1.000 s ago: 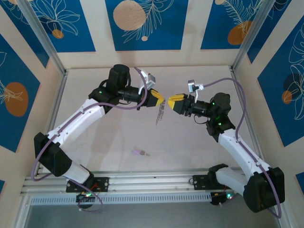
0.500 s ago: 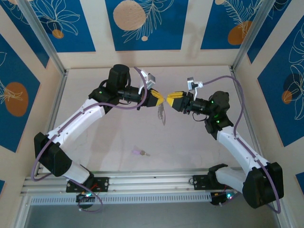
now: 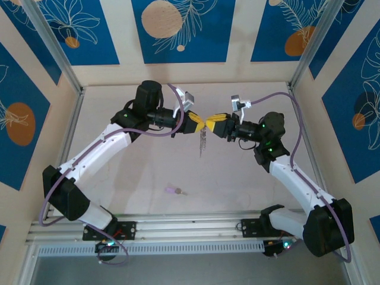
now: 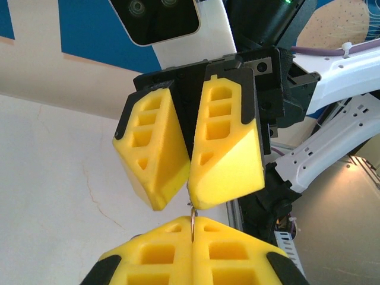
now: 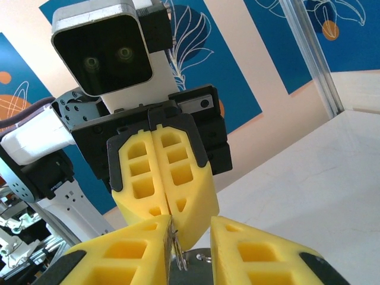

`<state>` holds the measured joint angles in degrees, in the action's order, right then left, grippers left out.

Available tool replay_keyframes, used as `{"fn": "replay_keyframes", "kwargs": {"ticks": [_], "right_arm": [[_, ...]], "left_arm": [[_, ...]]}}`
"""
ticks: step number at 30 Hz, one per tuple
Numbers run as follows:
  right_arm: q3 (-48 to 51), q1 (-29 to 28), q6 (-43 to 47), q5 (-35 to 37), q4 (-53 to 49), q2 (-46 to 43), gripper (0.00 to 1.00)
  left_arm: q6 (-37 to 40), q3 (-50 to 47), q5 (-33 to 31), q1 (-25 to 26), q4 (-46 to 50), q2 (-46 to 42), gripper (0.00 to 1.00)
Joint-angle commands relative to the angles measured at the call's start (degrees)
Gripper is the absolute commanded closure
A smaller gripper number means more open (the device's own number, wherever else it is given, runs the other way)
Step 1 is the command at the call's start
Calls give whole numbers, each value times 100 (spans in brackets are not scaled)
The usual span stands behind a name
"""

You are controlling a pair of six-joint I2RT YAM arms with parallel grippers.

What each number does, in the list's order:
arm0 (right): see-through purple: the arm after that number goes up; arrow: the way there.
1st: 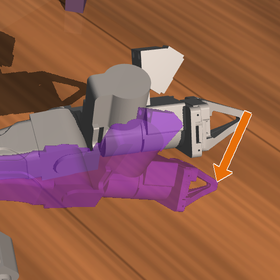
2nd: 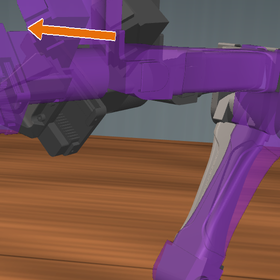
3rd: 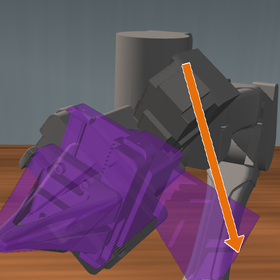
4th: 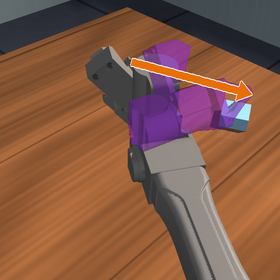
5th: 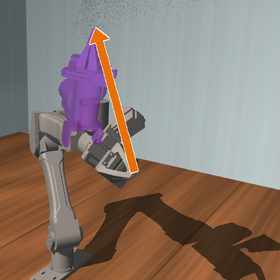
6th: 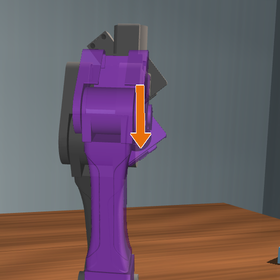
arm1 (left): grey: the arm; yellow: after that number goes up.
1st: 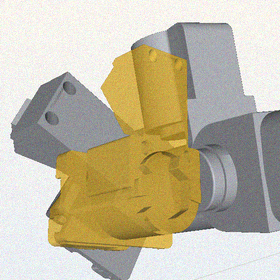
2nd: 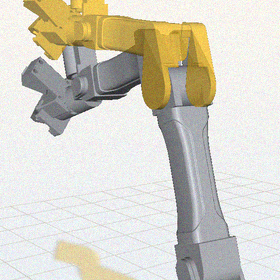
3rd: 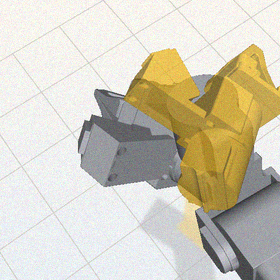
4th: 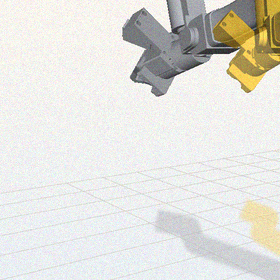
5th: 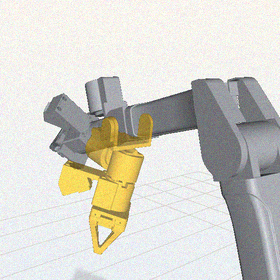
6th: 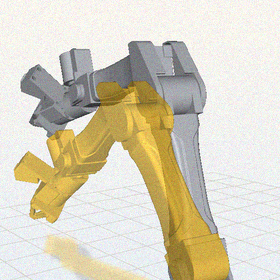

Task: Put the keys on the keyring

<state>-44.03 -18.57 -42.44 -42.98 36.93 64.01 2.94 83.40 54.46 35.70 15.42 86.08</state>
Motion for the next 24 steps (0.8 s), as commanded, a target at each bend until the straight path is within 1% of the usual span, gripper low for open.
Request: {"fn": "replay_keyframes", "kwargs": {"ticks": [1,4,6,9,12,13,18,19,20,22,24], "right_arm": [[-142,-82,-1,-165,73,107,75],[-132,-93,9,-236,78,136,74],[-119,-87,24,-254,60,138,75],[-71,-83,73,-253,21,113,85],[-41,-62,94,-254,15,103,99],[-34,-68,95,-263,23,103,100],[-25,-45,134,-345,10,138,100],[-26,-21,151,-368,-36,138,94],[1,10,146,-369,-53,132,83],[58,85,138,-393,-54,97,78],[122,165,106,-408,-34,54,78]], "left_arm": [[-46,9,223,51,-315,-66,100],[-48,19,206,51,-323,-50,100],[-52,19,197,51,-336,-41,100],[-57,32,197,44,-355,-17,100],[-74,44,189,50,-379,-4,100],[-82,44,190,43,-397,5,100],[-152,20,194,51,-530,24,100],[-153,19,184,51,-548,31,100],[-153,27,181,50,-558,40,100],[-153,53,188,45,-569,81,100],[-145,105,192,47,-551,143,100]]}}
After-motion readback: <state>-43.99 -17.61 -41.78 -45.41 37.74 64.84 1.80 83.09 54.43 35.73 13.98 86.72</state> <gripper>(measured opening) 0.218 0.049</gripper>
